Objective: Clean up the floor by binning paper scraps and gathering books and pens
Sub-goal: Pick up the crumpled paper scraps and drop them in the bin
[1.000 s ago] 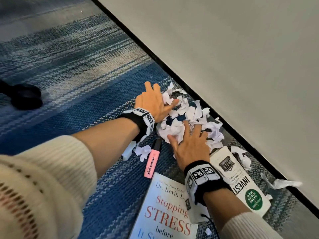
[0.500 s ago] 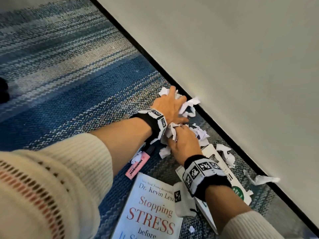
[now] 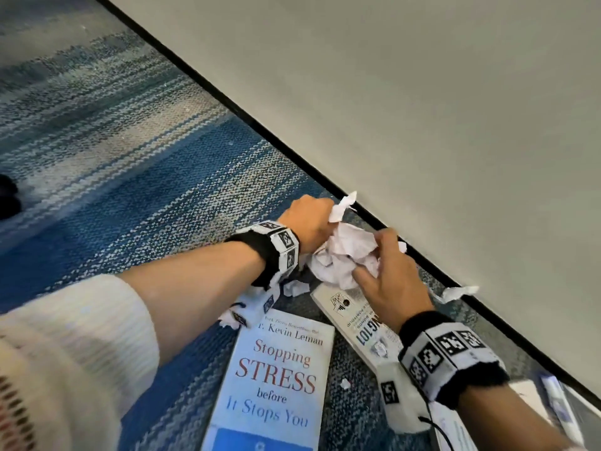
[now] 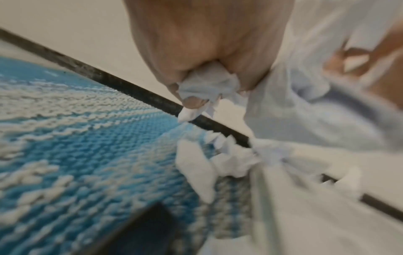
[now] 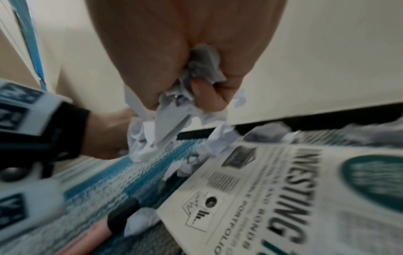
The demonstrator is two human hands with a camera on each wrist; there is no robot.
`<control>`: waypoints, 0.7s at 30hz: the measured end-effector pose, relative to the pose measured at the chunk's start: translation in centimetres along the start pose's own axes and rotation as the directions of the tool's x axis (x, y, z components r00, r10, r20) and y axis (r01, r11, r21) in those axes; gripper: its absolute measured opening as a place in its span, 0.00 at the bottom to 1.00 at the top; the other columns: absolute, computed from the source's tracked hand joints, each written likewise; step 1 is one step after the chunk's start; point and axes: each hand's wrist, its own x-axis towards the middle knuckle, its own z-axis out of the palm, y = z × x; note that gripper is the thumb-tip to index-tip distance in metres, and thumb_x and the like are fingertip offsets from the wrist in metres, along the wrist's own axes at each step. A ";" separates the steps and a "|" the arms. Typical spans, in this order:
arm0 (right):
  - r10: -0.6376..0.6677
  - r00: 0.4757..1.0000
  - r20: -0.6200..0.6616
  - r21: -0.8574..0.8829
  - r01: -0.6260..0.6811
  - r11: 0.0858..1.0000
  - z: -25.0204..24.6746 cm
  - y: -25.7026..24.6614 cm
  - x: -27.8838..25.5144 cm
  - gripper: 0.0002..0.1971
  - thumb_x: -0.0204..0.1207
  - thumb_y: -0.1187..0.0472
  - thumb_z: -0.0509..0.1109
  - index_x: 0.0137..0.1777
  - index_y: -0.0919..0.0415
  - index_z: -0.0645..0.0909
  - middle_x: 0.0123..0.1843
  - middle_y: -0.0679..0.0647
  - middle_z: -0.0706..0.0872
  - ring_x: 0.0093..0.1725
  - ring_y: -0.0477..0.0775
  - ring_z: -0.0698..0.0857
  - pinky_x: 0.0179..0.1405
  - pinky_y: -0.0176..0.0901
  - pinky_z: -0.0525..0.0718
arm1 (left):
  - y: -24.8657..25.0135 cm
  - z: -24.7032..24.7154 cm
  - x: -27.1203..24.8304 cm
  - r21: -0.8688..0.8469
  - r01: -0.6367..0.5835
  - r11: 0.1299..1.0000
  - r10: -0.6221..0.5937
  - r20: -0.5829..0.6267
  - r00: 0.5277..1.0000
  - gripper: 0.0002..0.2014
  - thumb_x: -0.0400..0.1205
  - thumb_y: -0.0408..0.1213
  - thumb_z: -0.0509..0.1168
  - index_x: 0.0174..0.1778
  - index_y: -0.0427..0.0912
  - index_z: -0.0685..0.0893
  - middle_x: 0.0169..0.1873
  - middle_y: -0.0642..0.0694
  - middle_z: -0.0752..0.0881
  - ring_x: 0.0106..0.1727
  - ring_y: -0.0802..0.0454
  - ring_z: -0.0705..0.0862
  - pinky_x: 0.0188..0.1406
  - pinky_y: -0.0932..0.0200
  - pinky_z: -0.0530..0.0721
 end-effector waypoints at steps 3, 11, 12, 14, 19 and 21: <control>0.052 0.999 0.007 0.080 -0.053 0.995 -2.8 -0.3 -3.4 0.20 0.75 0.61 0.68 0.67 0.54 0.72 0.50 0.47 0.85 0.47 0.50 0.82 0.44 0.39 0.74 | 3.0 -2.2 -2.5 0.014 -0.123 0.992 0.122 0.077 0.990 0.13 0.86 0.46 0.58 0.42 0.41 0.76 0.48 0.33 0.85 0.50 0.34 0.83 0.40 0.53 0.73; 0.245 0.936 -0.252 0.043 -0.242 0.969 -8.7 1.0 -11.6 0.13 0.77 0.56 0.63 0.54 0.59 0.86 0.49 0.49 0.85 0.51 0.52 0.82 0.48 0.39 0.75 | 8.8 -4.4 -3.4 -0.059 -0.239 0.969 0.244 0.123 0.962 0.24 0.88 0.53 0.53 0.34 0.40 0.78 0.27 0.46 0.79 0.26 0.50 0.76 0.23 0.61 0.69; 0.292 0.907 -0.304 0.069 -0.284 0.956 -9.3 1.4 -13.7 0.14 0.76 0.57 0.62 0.55 0.58 0.87 0.49 0.48 0.86 0.51 0.50 0.82 0.46 0.36 0.74 | 10.0 -4.0 -3.9 -0.030 -0.272 0.962 0.274 0.127 0.953 0.24 0.88 0.54 0.53 0.33 0.41 0.76 0.26 0.47 0.77 0.27 0.50 0.76 0.24 0.60 0.69; 0.381 0.851 -0.362 0.109 -0.367 0.924 -10.3 1.8 -17.0 0.11 0.78 0.60 0.64 0.54 0.55 0.87 0.46 0.48 0.86 0.47 0.49 0.82 0.40 0.30 0.72 | 12.1 -3.2 -4.8 0.022 -0.349 0.937 0.343 0.139 0.929 0.23 0.89 0.53 0.52 0.33 0.42 0.76 0.26 0.47 0.77 0.30 0.46 0.77 0.27 0.58 0.70; 0.498 0.728 -0.471 0.116 -0.508 0.853 -13.2 1.2 -25.6 0.11 0.77 0.65 0.66 0.53 0.54 0.87 0.50 0.49 0.89 0.50 0.50 0.84 0.52 0.39 0.76 | 20.1 0.3 -8.8 -0.011 -0.579 0.816 0.563 0.248 0.789 0.19 0.88 0.45 0.53 0.39 0.39 0.81 0.34 0.39 0.84 0.33 0.42 0.78 0.31 0.57 0.70; 0.561 0.667 -0.490 0.194 -0.544 0.816 -14.1 0.6 -29.1 0.10 0.76 0.63 0.65 0.49 0.51 0.86 0.43 0.49 0.89 0.42 0.48 0.84 0.44 0.41 0.79 | 23.3 1.6 -10.7 -0.031 -0.648 0.761 0.632 0.260 0.730 0.17 0.87 0.43 0.54 0.38 0.39 0.80 0.36 0.37 0.84 0.36 0.37 0.79 0.34 0.56 0.70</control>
